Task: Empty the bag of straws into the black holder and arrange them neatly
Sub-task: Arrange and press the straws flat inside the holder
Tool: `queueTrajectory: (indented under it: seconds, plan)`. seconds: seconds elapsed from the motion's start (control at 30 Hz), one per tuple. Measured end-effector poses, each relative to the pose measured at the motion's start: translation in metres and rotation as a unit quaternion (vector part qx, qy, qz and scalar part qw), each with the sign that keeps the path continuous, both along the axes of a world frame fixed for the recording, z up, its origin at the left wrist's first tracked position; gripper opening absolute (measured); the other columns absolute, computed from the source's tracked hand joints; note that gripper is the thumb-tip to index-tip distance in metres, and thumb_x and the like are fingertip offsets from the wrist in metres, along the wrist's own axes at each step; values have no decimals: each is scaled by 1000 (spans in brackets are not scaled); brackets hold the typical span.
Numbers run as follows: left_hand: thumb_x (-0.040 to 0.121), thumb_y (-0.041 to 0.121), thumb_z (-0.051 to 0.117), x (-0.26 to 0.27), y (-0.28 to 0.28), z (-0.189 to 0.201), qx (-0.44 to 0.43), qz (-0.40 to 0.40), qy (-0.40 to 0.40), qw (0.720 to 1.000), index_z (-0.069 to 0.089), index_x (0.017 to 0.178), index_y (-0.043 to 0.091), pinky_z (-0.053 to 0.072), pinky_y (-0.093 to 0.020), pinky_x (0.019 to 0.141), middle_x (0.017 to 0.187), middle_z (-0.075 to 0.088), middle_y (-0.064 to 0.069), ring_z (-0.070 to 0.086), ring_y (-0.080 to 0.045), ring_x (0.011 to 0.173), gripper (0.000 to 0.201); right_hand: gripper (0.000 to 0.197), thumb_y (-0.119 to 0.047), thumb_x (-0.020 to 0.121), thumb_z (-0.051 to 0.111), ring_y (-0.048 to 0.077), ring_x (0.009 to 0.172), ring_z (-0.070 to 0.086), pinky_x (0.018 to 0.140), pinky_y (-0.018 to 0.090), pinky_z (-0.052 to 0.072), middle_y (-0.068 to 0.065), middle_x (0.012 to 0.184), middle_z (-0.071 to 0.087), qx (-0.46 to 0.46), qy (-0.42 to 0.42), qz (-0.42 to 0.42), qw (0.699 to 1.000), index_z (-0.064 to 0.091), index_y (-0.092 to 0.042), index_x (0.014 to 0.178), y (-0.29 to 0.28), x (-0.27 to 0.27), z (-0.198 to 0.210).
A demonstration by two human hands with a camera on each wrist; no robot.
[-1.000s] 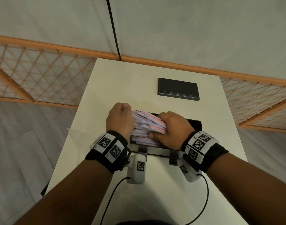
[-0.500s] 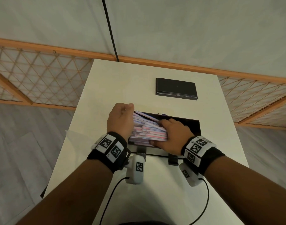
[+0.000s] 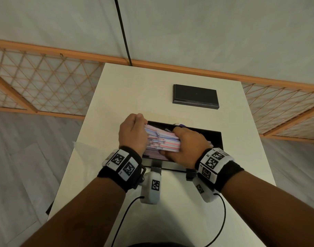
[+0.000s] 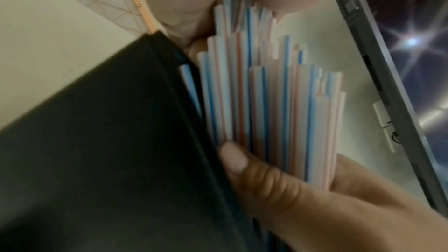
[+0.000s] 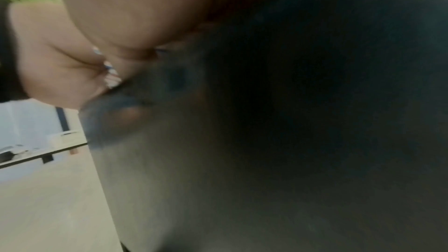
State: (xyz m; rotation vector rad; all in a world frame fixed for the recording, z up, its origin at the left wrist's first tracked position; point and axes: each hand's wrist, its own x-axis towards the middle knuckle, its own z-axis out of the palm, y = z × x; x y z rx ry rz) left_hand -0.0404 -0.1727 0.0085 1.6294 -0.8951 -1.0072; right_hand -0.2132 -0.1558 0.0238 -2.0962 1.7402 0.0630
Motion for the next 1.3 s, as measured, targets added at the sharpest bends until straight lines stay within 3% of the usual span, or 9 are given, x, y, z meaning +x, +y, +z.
queueTrajectory:
  seconds: [0.1,0.23,0.37,0.47,0.63,0.87,1.03,1.17,1.3]
  plan:
    - [101,29,44,0,-2,1,12,-1,29,1000,55,70,20,50,-40,75,71,57,2,58,-22,72,34,52,-71,73,62,18,85,63,82,39,53,-11,92,60,-21,-11,5,1000,44,-32,102,0,1,3]
    - [100,62,26,-4,-1,-2,48,-66,4,997,54,108,22,43,-41,101,108,57,1,55,-20,107,49,74,-87,65,48,19,97,59,90,45,48,-8,108,60,0,44,7,999,45,-31,112,-1,-2,-2]
    - [100,66,28,-3,-1,-3,51,-1,118,992,46,136,26,44,-32,96,118,55,11,57,-6,106,57,91,-94,60,42,18,105,56,94,45,48,-6,119,58,2,33,-1,999,45,-28,124,4,-12,-1]
    - [99,58,36,1,-4,-1,53,7,83,995,53,121,23,45,-41,101,111,56,10,58,-18,113,44,97,-92,62,43,21,113,53,99,44,46,-3,126,57,-25,12,-7,1000,44,-25,134,12,-24,4]
    - [103,45,39,6,-2,7,102,-65,-60,991,42,70,14,34,-33,62,68,46,0,43,-21,60,46,88,-86,65,44,18,107,54,96,39,47,-6,117,58,-18,15,-16,1000,50,-27,129,18,-43,7]
    - [107,45,35,1,15,9,93,-93,-191,973,50,69,6,33,-33,69,71,55,-6,46,-19,64,56,69,-78,70,48,16,92,55,86,34,50,-7,96,51,17,-22,18,999,59,-29,118,11,-29,-9]
    - [109,42,30,1,10,12,87,-84,-171,978,65,79,0,40,-34,76,83,67,-13,58,-31,81,63,80,-86,67,38,18,106,58,93,37,50,-4,116,60,49,-12,12,999,54,-33,125,7,-22,-13]
    - [107,44,33,3,6,11,72,-43,-120,989,59,63,10,53,-45,84,68,61,-8,63,-40,81,61,82,-92,56,38,18,91,57,85,39,53,-5,96,53,53,-4,15,998,62,-34,110,1,-20,-6]
    - [106,52,31,-2,6,11,96,-69,-96,988,55,106,9,43,-37,85,96,62,-4,60,-32,101,49,83,-92,59,35,16,90,55,87,42,51,-8,96,51,46,6,10,999,56,-30,109,5,-18,0]
